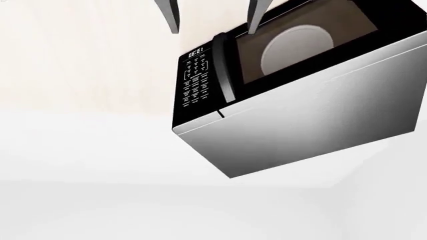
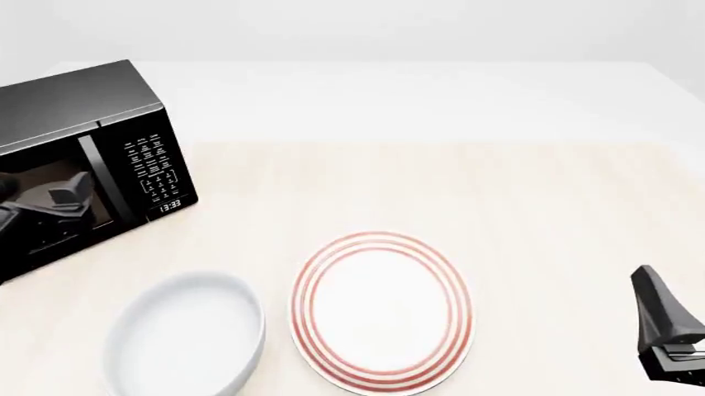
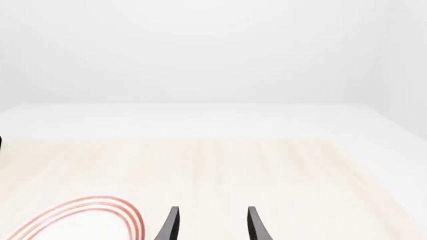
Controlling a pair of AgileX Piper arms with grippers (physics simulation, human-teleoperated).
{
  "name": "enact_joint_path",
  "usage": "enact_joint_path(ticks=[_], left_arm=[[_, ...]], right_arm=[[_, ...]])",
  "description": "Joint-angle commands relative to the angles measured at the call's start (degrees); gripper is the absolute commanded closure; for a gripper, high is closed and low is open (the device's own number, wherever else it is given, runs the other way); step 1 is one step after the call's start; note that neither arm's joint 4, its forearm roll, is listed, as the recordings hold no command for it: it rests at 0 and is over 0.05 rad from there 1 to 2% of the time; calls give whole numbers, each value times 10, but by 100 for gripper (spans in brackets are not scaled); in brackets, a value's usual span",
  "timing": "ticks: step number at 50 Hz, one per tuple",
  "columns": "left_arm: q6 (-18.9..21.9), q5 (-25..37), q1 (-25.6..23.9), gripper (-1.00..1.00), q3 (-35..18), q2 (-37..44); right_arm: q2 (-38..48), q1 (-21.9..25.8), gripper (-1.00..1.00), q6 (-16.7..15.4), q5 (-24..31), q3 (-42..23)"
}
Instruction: Open the microwave.
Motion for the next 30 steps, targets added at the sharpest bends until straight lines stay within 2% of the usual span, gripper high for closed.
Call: enact_joint_path(ticks=[1,2,3,6,7,8,9,11,14,15,16,17,19,25,26,28,30], left_arm=[[-7,-96,-1,-100,10,94],[-6,-38,-1,-100,-21,68],[-8,-37,-1,-100,-22,69],[-8,-50,-1,-100,-23,86],[-8,-80,0,-100,-10,106],[-10,-78,2,-100,-14,109],[-10,-104,3,-100,-4,125],[-11,-69,4,-100,-22,111],[-9,-76,5,-100,-24,121],[-9,-128,7,-100,-2,153],[-10,-96,7,-100,-17,136],[-10,-124,8,-100,-6,154],[-8,-80,5,-100,-29,135],[-7,-88,1,-100,-37,154],[-7,-135,1,-100,-19,183],[-7,-95,0,-100,-38,163],[-7,-95,0,-100,-39,164]], right_arm=[[0,0,-100,0,0,0],[0,0,-100,0,0,0],[0,0,-100,0,0,0],[0,0,-100,0,0,0],[0,0,-100,0,0,0],[0,0,-100,0,0,0],[0,0,-100,0,0,0],[0,0,-100,0,0,0],[0,0,-100,0,0,0],[0,0,-100,0,0,0],[0,0,-100,0,0,0],[0,0,-100,0,0,0],[0,0,-100,0,0,0],[0,0,-100,0,0,0],[0,0,-100,0,0,0],[0,0,-100,0,0,0],[0,0,-100,0,0,0]])
